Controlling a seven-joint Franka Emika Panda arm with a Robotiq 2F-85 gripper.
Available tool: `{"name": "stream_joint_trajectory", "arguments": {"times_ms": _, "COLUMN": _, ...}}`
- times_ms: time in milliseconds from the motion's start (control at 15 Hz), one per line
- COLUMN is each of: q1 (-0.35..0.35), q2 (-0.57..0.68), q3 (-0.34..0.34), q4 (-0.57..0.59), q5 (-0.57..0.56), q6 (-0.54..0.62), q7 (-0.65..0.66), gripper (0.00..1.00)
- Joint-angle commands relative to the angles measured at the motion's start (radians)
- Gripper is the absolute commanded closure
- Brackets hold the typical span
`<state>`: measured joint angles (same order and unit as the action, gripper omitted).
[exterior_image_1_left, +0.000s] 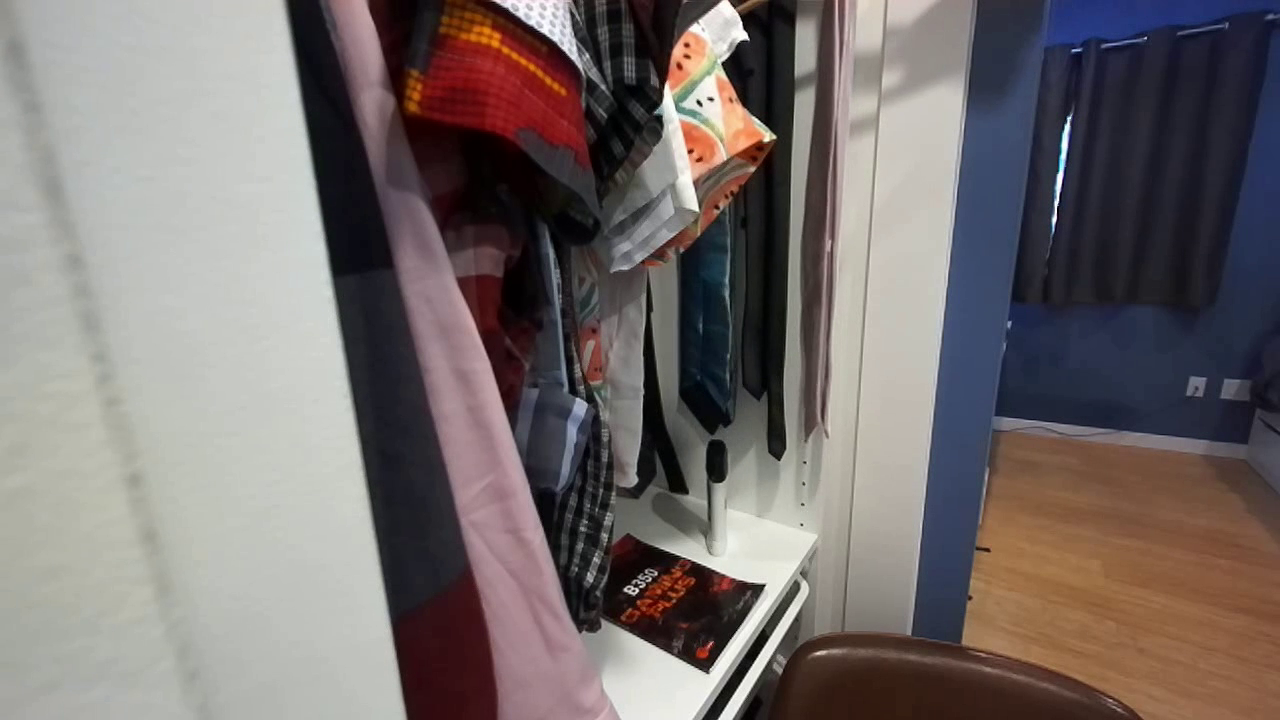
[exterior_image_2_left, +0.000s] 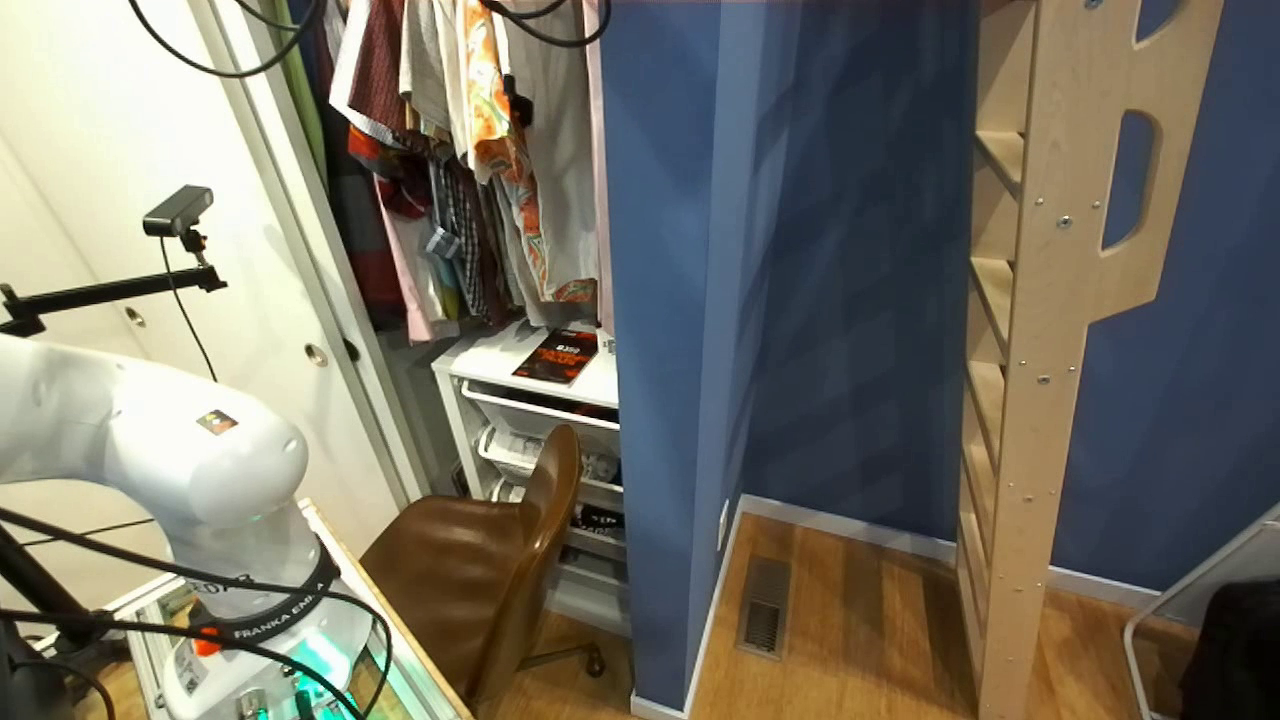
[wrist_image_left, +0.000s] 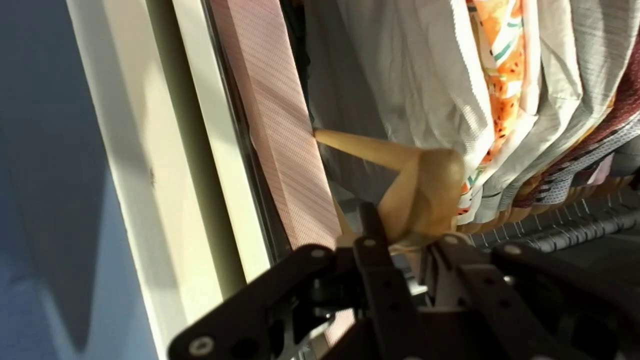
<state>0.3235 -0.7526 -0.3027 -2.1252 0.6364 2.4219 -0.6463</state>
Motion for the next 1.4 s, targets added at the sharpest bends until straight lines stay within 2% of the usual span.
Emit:
{"name": "stream_joint_trajectory", "arguments": {"times_ms": 0, "q1": -0.014, "q2": -0.005, "q3": 0.006, "q4": -0.003, "q5": -0.002, "q6": -0.008, "q7": 0.006, "gripper": 0.96}}
{"name": "stream_joint_trajectory", "arguments": {"times_ms": 67, "q1": -0.016, "q2": -0.005, "q3": 0.007, "q4": -0.004, "q5": -0.005, "q6": -0.010, "q7": 0.006, "gripper": 0.96}}
{"name": "stream_joint_trajectory", "arguments": {"times_ms": 133, "q1": -0.017, "q2": -0.005, "q3": 0.007, "q4": -0.005, "q5": -0.008, "q6": -0.013, "q7": 0.006, "gripper": 0.90}}
{"name": "stream_joint_trajectory", "arguments": {"times_ms": 200, "q1": -0.020, "q2": -0.003, "q3": 0.010, "q4": -0.006, "q5": -0.010, "q6": -0.011, "q7": 0.008, "gripper": 0.58}}
{"name": "stream_joint_trajectory", "arguments": {"times_ms": 333, "q1": -0.018, "q2": -0.003, "q3": 0.011, "q4": -0.006, "q5": -0.010, "q6": -0.011, "q7": 0.006, "gripper": 0.51}}
{"name": "stream_joint_trajectory", "arguments": {"times_ms": 800, "q1": -0.018, "q2": -0.010, "q3": -0.001, "q4": 0.040, "q5": -0.027, "q6": -0.065, "q7": 0.008, "gripper": 0.02}}
{"name": "stream_joint_trajectory", "arguments": {"times_ms": 1333, "q1": -0.015, "q2": -0.025, "q3": -0.015, "q4": 0.197, "q5": -0.054, "q6": -0.285, "q7": -0.023, "gripper": 0.00}}
